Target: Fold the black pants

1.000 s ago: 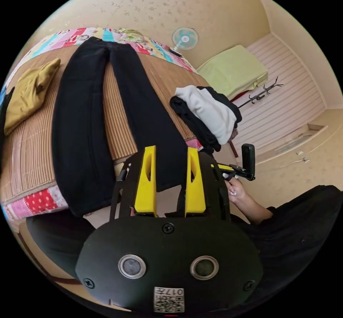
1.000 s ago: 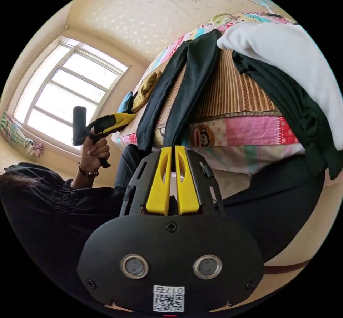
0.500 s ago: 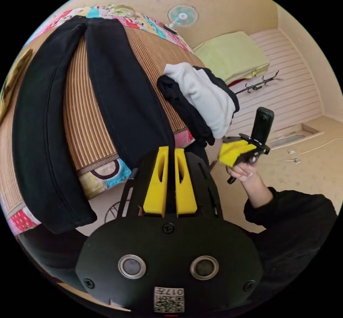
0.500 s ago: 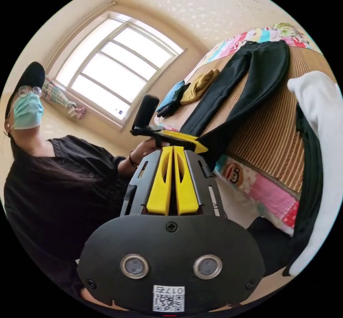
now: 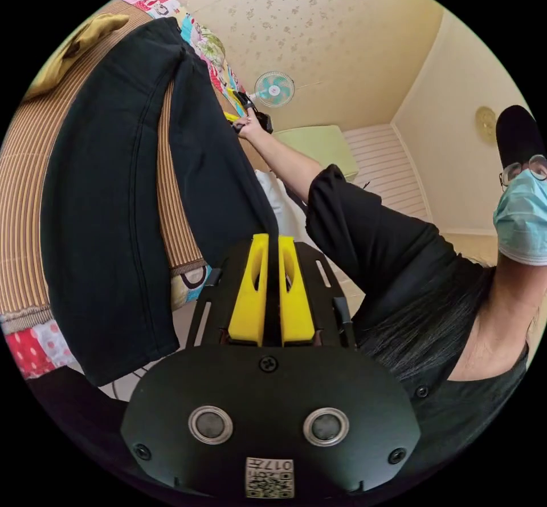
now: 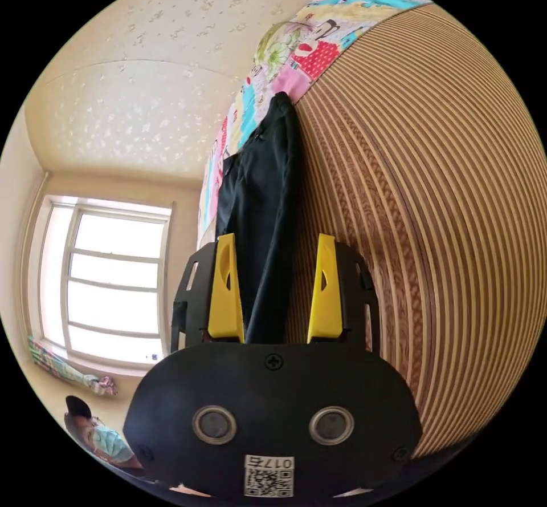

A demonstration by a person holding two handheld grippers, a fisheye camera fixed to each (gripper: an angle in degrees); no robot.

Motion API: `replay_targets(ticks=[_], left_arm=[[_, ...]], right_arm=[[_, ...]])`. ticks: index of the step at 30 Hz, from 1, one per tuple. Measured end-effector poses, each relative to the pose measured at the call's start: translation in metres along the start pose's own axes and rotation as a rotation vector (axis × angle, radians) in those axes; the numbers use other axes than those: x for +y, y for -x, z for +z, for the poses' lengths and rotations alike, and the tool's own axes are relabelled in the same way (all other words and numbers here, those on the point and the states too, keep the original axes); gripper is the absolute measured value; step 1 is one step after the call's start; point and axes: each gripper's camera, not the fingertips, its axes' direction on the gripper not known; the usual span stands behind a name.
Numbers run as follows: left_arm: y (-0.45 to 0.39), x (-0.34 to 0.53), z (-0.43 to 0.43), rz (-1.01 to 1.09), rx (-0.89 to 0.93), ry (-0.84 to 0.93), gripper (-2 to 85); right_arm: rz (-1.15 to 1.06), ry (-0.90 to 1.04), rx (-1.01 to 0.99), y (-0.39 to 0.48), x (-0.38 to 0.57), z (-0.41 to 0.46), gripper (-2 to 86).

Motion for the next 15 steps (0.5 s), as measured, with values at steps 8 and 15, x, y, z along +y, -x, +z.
replay_targets(ticks=[8,15], left_arm=[[0.034,0.006,-0.044,-0.107,0.114,-0.081,2.1],[0.068,0.048,-0.101,-0.266,0.171,-0.286,2.6]], right_arm=[[-0.137,-0.194,-0.164,0.058,-0.028,0.052,3.8],[-0.365,0.011,-0.385,0.195,-0.008,0.179,3.6]])
